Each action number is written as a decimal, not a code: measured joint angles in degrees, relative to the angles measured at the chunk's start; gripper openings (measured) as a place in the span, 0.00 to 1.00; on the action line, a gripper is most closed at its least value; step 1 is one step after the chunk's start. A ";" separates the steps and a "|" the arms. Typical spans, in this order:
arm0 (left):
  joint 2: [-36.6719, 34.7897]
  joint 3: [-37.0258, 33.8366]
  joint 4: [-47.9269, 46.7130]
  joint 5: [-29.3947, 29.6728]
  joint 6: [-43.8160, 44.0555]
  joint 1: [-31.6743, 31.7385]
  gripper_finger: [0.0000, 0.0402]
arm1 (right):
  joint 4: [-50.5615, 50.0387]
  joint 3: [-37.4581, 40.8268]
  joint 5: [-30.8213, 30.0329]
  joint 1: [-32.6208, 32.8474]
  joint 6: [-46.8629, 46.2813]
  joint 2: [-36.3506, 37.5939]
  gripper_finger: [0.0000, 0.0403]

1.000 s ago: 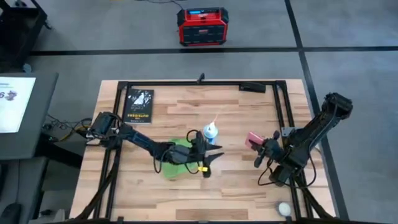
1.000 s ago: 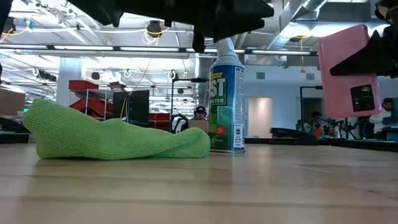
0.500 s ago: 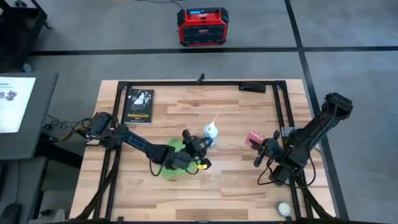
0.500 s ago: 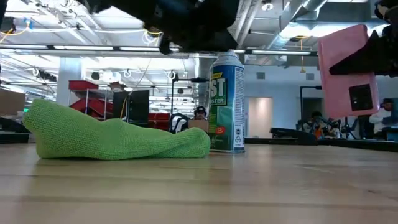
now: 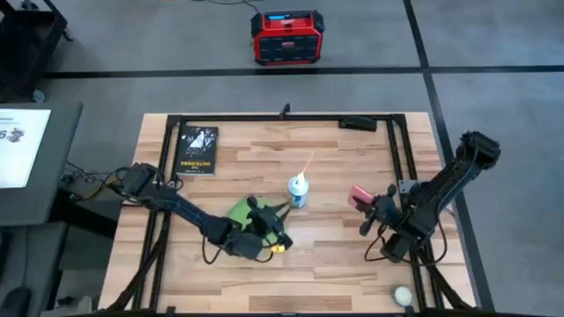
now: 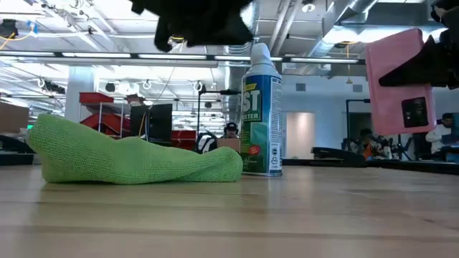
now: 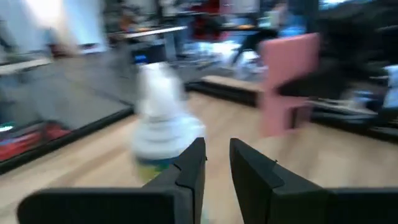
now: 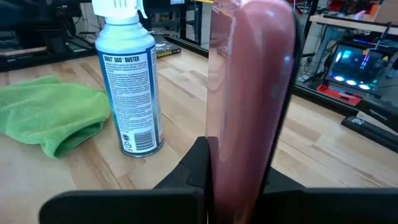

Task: Apply microfiber cloth
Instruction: Spray the pink cellphone using the spray bottle

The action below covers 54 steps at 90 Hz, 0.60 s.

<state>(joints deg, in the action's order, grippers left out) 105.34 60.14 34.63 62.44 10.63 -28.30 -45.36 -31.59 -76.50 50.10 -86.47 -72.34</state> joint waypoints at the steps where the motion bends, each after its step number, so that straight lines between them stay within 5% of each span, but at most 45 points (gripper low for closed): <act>1: 0.00 0.00 0.85 -1.02 -0.79 -0.01 0.13 | 0.00 0.00 -0.05 -0.01 -0.01 0.00 0.03; 16: -0.01 0.00 9.10 -7.85 -9.66 1.57 0.13 | 0.05 0.00 -0.14 -0.02 -0.01 0.00 0.03; 54: -0.02 0.00 4.26 -12.71 -7.29 8.51 0.13 | -0.68 0.00 -0.14 -0.52 0.03 0.00 0.03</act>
<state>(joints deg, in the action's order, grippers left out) 105.32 60.14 38.90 49.73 3.34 -19.78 -46.04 -31.59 -76.64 49.59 -86.43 -72.34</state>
